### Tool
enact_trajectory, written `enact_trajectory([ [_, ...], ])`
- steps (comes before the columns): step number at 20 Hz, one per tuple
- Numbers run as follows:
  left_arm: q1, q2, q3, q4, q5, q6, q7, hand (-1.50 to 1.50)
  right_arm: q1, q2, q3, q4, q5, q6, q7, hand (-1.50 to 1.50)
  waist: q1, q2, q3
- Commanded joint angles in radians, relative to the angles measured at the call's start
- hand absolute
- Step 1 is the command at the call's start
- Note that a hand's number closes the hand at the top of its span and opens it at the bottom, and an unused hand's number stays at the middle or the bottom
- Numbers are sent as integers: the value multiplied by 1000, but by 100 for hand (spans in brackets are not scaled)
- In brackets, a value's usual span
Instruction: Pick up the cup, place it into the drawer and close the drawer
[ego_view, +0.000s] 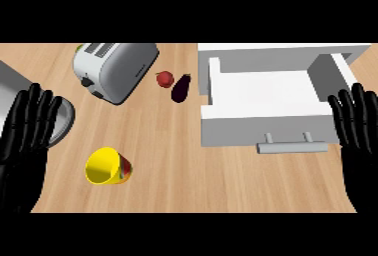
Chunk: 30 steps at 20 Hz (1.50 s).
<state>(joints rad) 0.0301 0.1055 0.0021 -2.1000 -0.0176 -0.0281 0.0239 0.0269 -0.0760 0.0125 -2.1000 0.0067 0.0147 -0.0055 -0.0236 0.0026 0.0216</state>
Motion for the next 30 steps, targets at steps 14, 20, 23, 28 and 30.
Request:
enact_trajectory([
  [14, 33, 123, 134, 231, 577, -389, 34, -150, -102, -72, -35, 96, -97, 116, 105, -150, 25, -2, -22],
  [20, -14, 107, 131, 402, 413, -390, -31, -150, -223, -63, -42, 240, -64, 107, 87, -150, 27, -1, -22],
  [23, -17, 97, 133, 509, 353, -434, -112, -150, -200, -82, -67, 200, -74, 130, 70, -150, 23, -2, -22],
  [28, -10, 104, 177, 681, 263, -462, -261, -150, -229, -107, -112, 281, -104, 169, 19, -150, 24, -1, -22],
  [30, -3, 117, 178, 730, 221, -471, -305, -150, -235, -57, -45, 203, -45, 105, 78, -150, 24, -2, -22],
])
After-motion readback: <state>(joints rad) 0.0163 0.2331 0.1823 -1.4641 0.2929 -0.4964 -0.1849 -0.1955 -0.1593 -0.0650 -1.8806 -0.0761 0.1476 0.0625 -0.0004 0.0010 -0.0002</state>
